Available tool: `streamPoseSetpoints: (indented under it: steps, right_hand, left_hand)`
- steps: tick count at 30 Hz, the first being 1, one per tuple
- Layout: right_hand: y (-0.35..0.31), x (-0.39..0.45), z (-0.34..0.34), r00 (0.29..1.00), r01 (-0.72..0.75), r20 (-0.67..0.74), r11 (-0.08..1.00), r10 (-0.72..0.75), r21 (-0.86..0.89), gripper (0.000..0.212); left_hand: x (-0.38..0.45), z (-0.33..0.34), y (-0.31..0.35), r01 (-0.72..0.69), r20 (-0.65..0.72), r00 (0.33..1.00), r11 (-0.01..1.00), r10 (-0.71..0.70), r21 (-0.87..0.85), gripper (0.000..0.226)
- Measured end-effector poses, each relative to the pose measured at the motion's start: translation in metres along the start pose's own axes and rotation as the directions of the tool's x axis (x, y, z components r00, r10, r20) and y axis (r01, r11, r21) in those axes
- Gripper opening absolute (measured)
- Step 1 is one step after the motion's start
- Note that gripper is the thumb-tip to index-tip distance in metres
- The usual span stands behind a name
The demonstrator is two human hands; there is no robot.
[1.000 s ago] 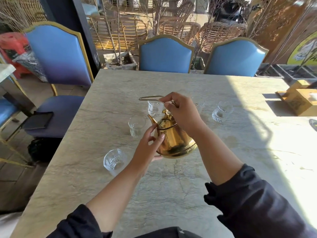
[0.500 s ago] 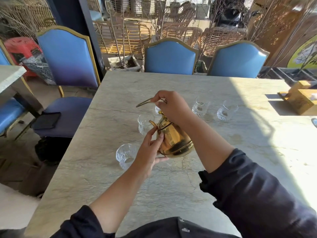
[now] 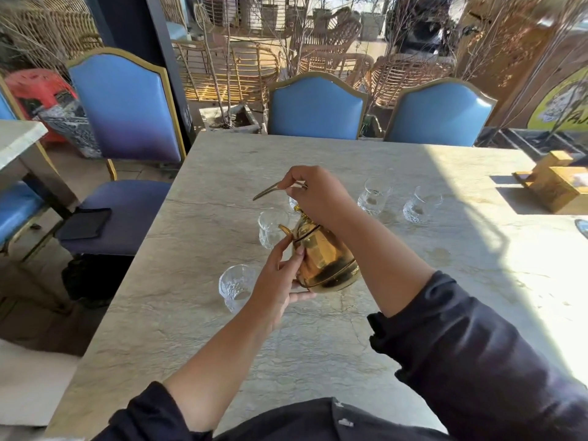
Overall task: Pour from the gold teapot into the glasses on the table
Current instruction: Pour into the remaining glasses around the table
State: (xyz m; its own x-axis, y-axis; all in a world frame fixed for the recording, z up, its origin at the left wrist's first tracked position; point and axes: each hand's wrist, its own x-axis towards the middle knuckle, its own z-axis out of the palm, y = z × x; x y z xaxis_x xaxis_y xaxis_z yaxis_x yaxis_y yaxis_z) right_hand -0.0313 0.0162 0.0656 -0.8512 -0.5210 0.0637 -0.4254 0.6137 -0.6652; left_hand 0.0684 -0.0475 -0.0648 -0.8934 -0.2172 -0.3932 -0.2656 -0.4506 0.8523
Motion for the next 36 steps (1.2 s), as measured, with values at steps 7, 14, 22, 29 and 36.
streamPoseSetpoints:
  steps: [7, 14, 22, 29, 36]
  right_hand:
    - [-0.0010, 0.0019, 0.0019, 1.000, 0.015, -0.007, 1.000, -0.015, 0.003, 0.017]
    - [-0.0004, 0.0046, 0.0035, 1.000, 0.023, 0.001, 1.000, -0.023, -0.007, 0.017]
    - [-0.0021, 0.0064, 0.0011, 1.000, 0.009, 0.008, 1.000, -0.009, -0.024, 0.018]
    - [-0.0057, 0.0062, 0.0024, 1.000, 0.008, 0.008, 0.999, -0.007, -0.040, 0.018]
    - [-0.0093, 0.0082, 0.0029, 1.000, -0.004, 0.016, 0.998, 0.005, -0.057, 0.018]
  left_hand:
    - [-0.0024, -0.0002, 0.0014, -0.005, -0.004, 1.000, 1.000, 0.005, -0.015, 0.052]
    - [-0.0055, 0.0002, 0.0036, -0.009, -0.004, 1.000, 1.000, 0.009, 0.000, 0.047]
    - [-0.0052, 0.0021, 0.0054, -0.008, 0.007, 1.000, 1.000, 0.008, -0.001, 0.045]
    - [-0.0058, 0.0007, 0.0058, -0.013, 0.007, 1.000, 1.000, 0.013, -0.007, 0.048]
    - [-0.0062, -0.0006, 0.0071, -0.005, 0.014, 1.000, 1.000, 0.005, -0.011, 0.041]
